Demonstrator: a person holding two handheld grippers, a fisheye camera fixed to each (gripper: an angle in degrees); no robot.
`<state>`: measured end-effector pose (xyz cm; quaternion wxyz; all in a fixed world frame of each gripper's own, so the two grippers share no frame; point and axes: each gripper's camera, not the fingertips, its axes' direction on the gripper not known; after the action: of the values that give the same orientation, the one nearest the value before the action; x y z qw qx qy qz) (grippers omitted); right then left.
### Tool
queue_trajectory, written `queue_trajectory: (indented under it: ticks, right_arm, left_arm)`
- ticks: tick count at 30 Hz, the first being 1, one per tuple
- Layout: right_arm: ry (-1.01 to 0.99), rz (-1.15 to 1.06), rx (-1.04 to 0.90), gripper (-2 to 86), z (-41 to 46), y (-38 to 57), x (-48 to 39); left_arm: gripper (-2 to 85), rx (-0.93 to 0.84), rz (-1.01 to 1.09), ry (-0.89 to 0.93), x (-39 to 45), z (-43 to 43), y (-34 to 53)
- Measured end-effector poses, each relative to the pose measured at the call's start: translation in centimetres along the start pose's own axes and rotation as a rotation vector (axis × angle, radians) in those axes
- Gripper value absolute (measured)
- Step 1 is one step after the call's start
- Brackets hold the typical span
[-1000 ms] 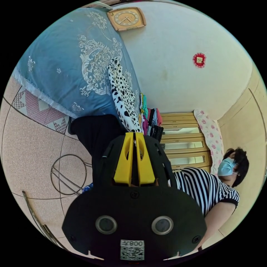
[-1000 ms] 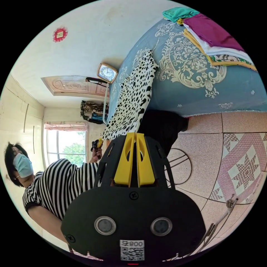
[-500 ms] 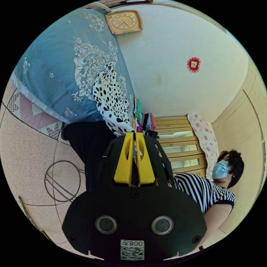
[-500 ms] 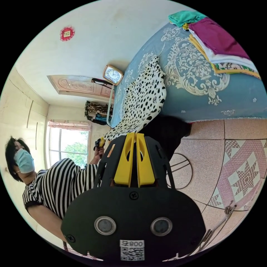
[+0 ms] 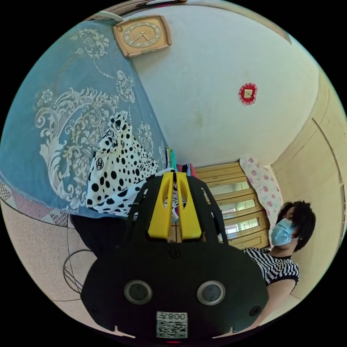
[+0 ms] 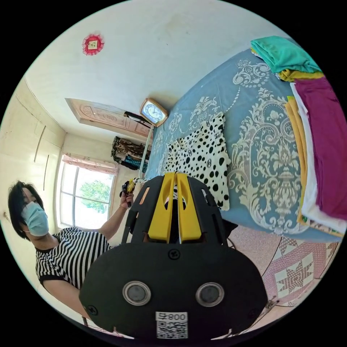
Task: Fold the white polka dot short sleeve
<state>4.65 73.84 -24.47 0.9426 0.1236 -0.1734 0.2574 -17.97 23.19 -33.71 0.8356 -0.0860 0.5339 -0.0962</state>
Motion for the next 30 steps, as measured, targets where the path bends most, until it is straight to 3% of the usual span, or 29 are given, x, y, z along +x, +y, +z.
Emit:
queue_trajectory:
  ticks: [14,30]
  right_arm:
    - [0.063,0.06,-0.082,0.8,7.2,-20.2,5.0]
    - [0.102,0.136,-0.138,0.9,13.4,-32.8,8.7]
  left_arm:
    - [1.5,-0.024,-0.07,-0.099,-9.1,10.1,-21.9]
    - [1.6,-0.056,-0.118,-0.195,-18.2,18.1,-36.8]
